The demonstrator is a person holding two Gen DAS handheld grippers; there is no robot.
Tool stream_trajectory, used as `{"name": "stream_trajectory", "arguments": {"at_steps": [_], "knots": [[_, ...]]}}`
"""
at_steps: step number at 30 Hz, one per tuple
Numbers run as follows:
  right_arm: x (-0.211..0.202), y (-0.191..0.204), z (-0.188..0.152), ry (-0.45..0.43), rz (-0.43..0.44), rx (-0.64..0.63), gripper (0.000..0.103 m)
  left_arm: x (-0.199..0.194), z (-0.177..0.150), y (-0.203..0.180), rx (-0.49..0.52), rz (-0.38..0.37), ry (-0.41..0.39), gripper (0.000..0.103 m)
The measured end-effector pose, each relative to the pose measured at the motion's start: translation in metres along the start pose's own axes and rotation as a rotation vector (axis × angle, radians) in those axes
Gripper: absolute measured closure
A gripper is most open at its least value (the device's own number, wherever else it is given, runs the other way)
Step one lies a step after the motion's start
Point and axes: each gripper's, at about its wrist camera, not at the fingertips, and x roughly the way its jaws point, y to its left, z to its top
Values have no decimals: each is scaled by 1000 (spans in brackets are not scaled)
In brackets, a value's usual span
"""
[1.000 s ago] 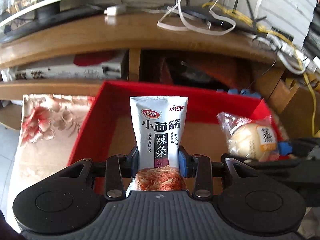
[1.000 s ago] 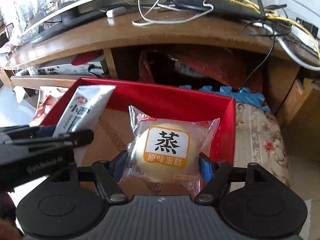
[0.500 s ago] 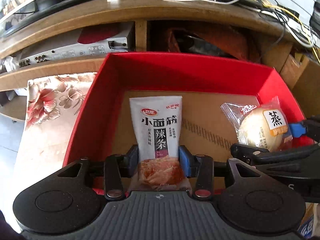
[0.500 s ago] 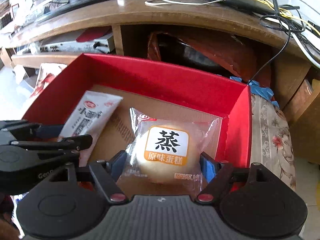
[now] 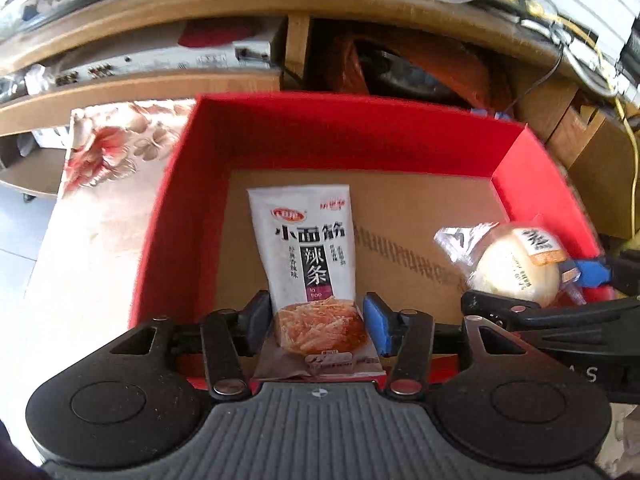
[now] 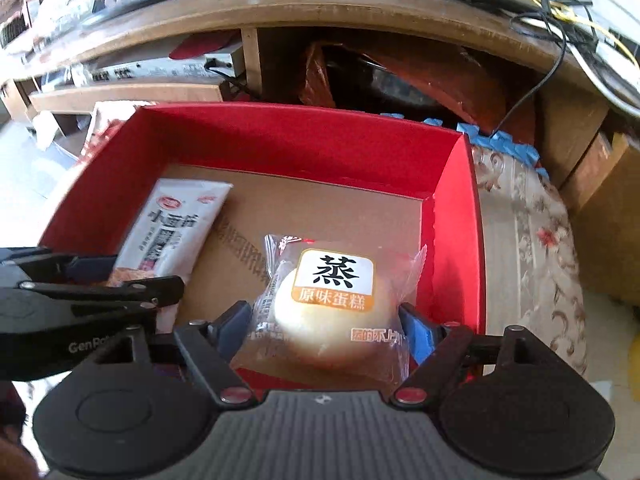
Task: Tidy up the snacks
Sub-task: 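Carry both snacks into the red box and open both tools to release, then grasp the blue foil pack with the left tool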
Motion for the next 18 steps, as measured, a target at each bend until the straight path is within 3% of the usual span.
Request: {"name": "stream_trajectory", "arguments": {"at_steps": [4,18], "knots": [[-18,-1,1,-46,5,26,20,-21,1,3,-28,-11,-48,33],[-86,-10,-17,-189,52,110,20,-65,-24,-14,5,-79,-95,26]]}}
